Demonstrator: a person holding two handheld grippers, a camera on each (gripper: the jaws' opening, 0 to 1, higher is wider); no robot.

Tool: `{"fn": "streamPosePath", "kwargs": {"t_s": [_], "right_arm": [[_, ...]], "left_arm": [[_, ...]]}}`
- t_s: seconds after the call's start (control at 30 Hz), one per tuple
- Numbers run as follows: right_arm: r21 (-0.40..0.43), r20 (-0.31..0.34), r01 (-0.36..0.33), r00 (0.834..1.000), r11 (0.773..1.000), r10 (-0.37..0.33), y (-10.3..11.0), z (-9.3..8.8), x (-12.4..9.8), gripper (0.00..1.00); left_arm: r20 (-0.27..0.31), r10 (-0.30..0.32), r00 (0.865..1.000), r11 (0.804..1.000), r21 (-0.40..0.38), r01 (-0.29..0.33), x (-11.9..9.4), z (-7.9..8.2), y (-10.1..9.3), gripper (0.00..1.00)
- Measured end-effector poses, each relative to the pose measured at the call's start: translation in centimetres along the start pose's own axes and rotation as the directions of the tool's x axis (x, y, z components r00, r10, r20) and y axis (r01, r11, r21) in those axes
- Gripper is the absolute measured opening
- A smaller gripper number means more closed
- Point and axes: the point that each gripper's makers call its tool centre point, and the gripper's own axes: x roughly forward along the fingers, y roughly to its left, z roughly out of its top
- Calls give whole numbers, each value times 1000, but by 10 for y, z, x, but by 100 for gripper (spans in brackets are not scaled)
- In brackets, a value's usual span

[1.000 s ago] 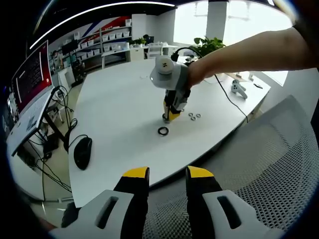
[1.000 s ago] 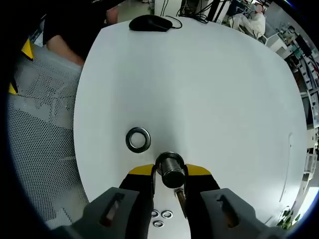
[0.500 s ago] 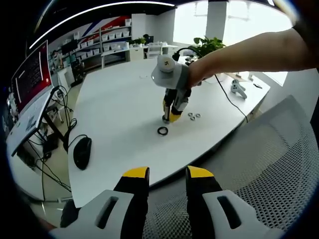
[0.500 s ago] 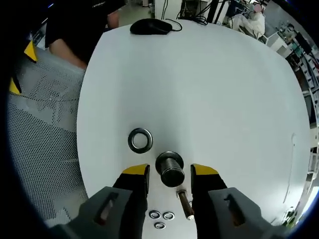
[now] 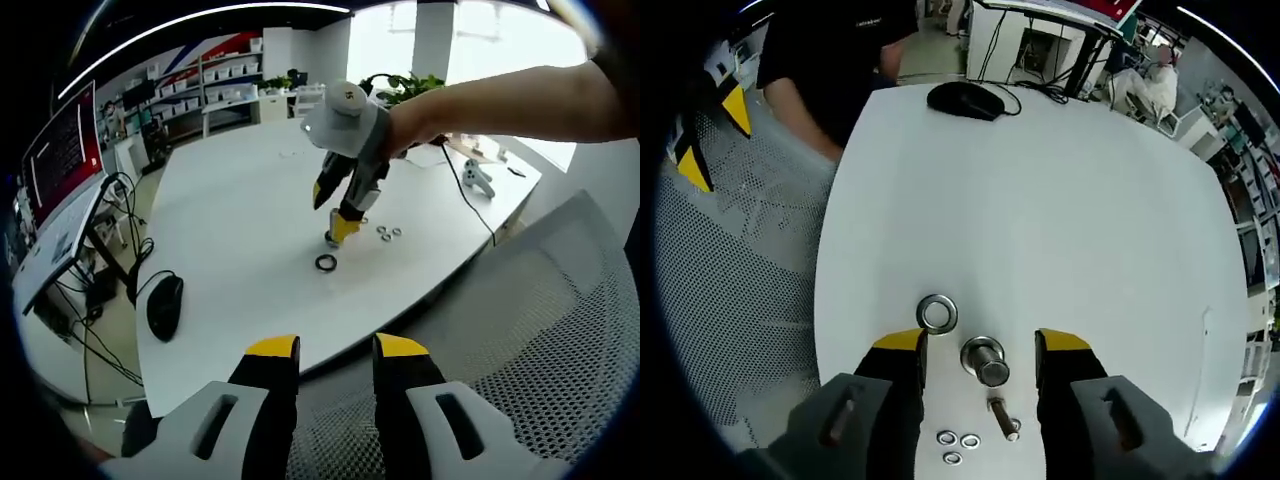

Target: Place the washer onto the threaded stud by aligning its center hole with the stud, sliding it down to the base, and recovering from edge contact or off-axis alignment until the washer reaches the visible bottom stop.

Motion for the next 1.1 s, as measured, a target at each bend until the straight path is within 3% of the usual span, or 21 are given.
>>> {"fn": "streamPosePath", "kwargs": {"t_s": [0.2,0.33,0.9,1.1], "right_arm": [[-38,36,-33,999,999,34,11,14,-1,46],[-55,24,-57,998,997,59,21,14,4,45],[-37,-47,-136,990,990,134,50,-1,39,39],[-17,-81,-129,989,992,127,48,-7,47,39]], "left_arm": [[0,2,1000,1000,-1,-2,0,0,0,27],[0,2,1000,1000,-1,-2,0,0,0,27],[4,2,1000,1000,0,-2,0,1,0,27],[2,2,1000,1000,-1,-2,0,0,0,27]]}}
